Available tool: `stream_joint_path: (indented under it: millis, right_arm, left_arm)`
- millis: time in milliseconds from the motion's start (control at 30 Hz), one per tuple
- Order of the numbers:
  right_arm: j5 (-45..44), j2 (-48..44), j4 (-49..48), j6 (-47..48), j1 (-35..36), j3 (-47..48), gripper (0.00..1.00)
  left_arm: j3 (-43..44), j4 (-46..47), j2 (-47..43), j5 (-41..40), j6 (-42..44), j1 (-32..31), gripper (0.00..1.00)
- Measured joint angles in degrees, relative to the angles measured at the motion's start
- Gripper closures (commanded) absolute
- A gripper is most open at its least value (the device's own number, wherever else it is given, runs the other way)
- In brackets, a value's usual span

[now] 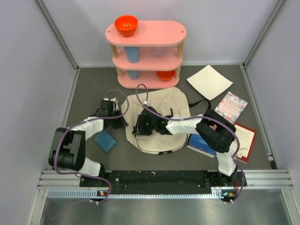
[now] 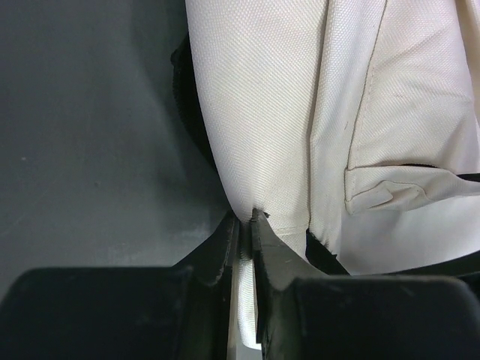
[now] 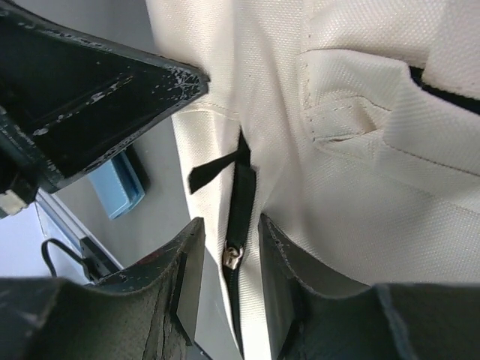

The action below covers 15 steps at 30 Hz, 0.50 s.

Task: Pack the student bag
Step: Unzip the student bag at the center of the board.

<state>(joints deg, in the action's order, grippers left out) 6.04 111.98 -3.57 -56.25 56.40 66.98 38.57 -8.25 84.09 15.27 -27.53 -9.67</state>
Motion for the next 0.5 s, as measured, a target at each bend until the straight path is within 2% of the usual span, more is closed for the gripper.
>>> stream_joint_path:
  millis: [200, 367, 400, 500]
  right_arm:
    - [-0.2, 1.4, 0.1, -0.5, 0.0, 0.6, 0.73]
    - [-0.3, 1.5, 0.1, -0.4, -0.1, 0.7, 0.74]
    - [-0.2, 1.5, 0.0, -0.4, -0.3, 0.7, 0.77]
    - [0.4, 1.7, -0.4, -0.4, -0.7, 0.7, 0.74]
  left_arm:
    - [0.0, -0.1, 0.0, 0.2, 0.0, 0.2, 1.0]
    - [-0.2, 0.1, 0.0, 0.3, 0.0, 0.2, 1.0]
    - [-0.2, 0.1, 0.0, 0.3, 0.1, 0.2, 1.0]
    - [-0.2, 0.2, 0.0, 0.3, 0.2, 0.3, 1.0]
